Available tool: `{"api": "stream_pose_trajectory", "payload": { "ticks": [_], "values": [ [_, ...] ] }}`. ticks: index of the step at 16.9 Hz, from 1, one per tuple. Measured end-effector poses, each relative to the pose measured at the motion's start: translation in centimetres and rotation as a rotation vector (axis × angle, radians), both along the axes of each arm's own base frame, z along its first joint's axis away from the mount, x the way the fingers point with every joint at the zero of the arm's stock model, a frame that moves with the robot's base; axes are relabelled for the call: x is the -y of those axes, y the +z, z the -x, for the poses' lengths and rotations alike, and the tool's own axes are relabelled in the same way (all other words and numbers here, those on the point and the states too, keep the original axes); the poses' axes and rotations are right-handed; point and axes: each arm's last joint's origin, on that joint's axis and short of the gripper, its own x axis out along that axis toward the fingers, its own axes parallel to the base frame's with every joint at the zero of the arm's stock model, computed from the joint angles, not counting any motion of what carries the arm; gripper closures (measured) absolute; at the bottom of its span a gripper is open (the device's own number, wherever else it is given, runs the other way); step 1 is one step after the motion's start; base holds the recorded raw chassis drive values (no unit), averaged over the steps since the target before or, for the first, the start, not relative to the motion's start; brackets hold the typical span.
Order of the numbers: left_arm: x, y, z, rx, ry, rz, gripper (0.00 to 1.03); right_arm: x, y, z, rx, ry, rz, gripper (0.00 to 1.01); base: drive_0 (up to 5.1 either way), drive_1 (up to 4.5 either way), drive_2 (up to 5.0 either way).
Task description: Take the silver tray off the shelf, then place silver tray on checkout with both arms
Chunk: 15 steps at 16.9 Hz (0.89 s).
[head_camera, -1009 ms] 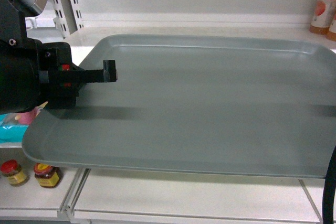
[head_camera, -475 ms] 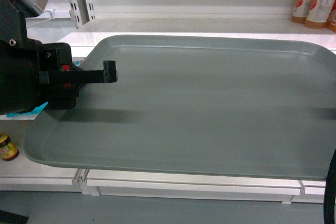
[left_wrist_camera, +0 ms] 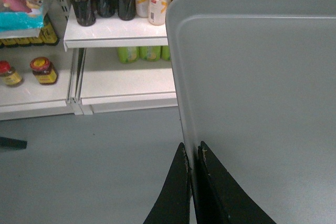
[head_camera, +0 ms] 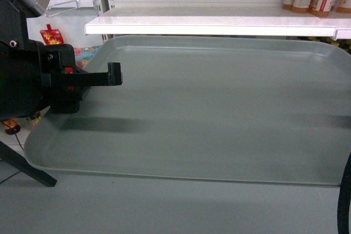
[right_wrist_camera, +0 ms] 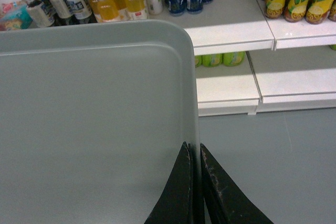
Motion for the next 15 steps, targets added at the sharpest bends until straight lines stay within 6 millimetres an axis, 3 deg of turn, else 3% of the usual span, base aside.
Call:
{"api": "stream_pose_trajectory", "payload": {
  "ticks": [15],
  "values": [
    [-0.01, 0.00, 0.01, 0.001, 0.000, 0.001, 1.00, -0.03, 0.14, -0.03, 0.010, 0.002, -0.002, 0.99, 0.0, -3.99, 4.1]
  ]
}}
